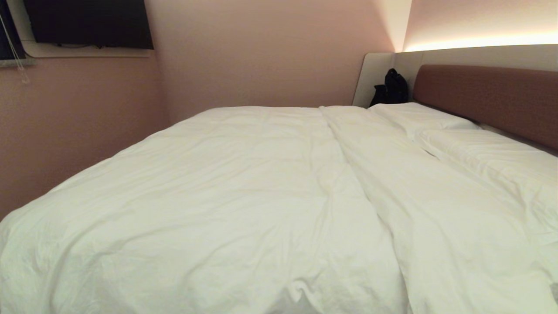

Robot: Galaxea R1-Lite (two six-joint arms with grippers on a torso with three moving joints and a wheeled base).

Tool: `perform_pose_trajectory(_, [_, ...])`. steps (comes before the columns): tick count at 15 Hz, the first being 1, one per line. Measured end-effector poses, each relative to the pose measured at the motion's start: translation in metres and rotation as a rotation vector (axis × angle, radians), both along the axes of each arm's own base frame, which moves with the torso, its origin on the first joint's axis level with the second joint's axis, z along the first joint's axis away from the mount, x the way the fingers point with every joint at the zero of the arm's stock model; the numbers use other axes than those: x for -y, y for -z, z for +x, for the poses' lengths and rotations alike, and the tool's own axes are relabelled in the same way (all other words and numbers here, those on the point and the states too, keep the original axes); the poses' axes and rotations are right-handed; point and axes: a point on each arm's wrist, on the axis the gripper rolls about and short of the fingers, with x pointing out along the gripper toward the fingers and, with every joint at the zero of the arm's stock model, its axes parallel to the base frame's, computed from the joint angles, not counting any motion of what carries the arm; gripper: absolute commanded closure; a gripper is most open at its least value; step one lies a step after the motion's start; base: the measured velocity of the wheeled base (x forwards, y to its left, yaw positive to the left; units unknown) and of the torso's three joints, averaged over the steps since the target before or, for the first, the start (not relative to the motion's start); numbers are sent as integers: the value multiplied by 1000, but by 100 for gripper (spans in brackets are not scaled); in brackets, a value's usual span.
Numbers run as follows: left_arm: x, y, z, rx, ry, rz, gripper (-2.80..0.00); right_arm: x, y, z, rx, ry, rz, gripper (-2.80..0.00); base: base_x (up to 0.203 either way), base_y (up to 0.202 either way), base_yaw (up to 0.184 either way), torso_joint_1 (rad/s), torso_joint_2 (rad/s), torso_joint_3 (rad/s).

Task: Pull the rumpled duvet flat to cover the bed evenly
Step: Flatten the corners of the folded blanket

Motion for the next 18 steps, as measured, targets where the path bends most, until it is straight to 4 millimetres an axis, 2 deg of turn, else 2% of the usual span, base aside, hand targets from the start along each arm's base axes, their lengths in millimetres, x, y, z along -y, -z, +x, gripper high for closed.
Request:
perform_pose_trajectory(4, [0,0,0,1,2,0,0,0,25,18,-86,15,0,0,0,0,0,0,0,0])
perform_pose_trajectory(8, [0,0,0,1,2,1,0,1,61,39,-166,61,-34,0,0,0,0,0,0,0])
perform_pose_trajectory(18, [0,0,0,0,0,6,0,0,70,57,40,24,-29,0,0,0,0,0,0,0])
